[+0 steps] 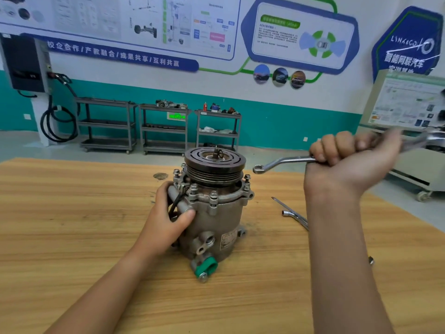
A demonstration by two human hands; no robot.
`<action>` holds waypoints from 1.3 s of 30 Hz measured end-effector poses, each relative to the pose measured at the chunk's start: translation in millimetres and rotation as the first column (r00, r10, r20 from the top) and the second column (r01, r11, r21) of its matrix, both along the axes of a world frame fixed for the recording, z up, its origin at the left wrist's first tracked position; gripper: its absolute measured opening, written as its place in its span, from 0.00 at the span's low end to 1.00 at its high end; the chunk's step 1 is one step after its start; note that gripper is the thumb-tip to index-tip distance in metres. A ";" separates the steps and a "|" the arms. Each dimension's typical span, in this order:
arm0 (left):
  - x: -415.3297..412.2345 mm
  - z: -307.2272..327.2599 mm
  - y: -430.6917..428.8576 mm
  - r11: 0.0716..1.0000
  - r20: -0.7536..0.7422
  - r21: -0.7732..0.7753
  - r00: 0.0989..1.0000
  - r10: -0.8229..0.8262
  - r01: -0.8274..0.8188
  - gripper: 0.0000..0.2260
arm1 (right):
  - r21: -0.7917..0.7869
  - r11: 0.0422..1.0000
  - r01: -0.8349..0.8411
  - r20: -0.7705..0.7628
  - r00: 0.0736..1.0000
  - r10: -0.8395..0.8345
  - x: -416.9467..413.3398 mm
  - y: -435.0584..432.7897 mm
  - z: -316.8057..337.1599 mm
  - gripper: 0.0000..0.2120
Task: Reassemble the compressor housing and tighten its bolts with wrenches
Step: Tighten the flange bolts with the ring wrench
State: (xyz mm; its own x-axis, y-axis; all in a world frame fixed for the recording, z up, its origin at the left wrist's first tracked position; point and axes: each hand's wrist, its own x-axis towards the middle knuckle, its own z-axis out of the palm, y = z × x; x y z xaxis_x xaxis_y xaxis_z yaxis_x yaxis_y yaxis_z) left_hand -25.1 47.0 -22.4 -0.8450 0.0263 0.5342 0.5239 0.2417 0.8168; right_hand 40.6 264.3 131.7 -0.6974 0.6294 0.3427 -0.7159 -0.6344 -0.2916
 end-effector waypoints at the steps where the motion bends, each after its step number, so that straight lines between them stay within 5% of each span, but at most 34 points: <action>1: 0.7 0.9 0.6 1.000 0.002 0.002 1.000 -0.004 0.004 0.28 | -0.009 1.000 -0.015 0.046 0.999 0.015 -5.2 4.1 0.7 0.23; 4: 1.3 1.8 1.3 1.000 -0.003 0.005 1.000 -0.010 0.010 0.28 | -0.047 0.988 -0.149 0.233 0.960 0.156 -23.1 17.3 -5.3 0.21; 12: -1.9 -1.3 0.0 1.000 -0.007 -0.013 1.000 0.002 -0.002 0.27 | -0.022 0.943 -0.331 0.255 0.911 0.325 -55.9 16.7 -17.2 0.25; 18: -1.1 -1.0 -0.7 1.000 0.009 -0.016 1.000 0.001 -0.001 0.27 | 0.059 0.825 -0.562 0.381 0.777 0.502 -77.9 30.1 -12.9 0.31; 27: 0.9 0.5 -0.3 1.000 0.008 -0.020 1.000 0.007 -0.006 0.27 | -0.053 0.777 -0.627 0.526 0.644 0.555 -105.7 18.7 -18.4 0.32; 33: 1.3 1.2 0.6 1.000 0.007 -0.018 1.000 -0.001 0.001 0.27 | -0.208 0.799 -0.564 0.464 0.662 0.589 -102.9 23.6 -35.7 0.29; 39: 0.5 0.1 0.0 0.999 0.021 -0.030 1.000 0.012 -0.011 0.28 | -0.302 0.898 -0.321 0.338 0.844 0.416 -66.0 28.8 -52.4 0.21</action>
State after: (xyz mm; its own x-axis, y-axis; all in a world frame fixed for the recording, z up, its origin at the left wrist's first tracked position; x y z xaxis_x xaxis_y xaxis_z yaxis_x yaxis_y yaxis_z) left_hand -24.6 47.0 -22.4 -0.8563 0.0322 0.5155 0.5038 0.2720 0.8199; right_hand -25.4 293.0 79.3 -0.9379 0.3253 -0.1207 -0.2758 -0.9099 -0.3099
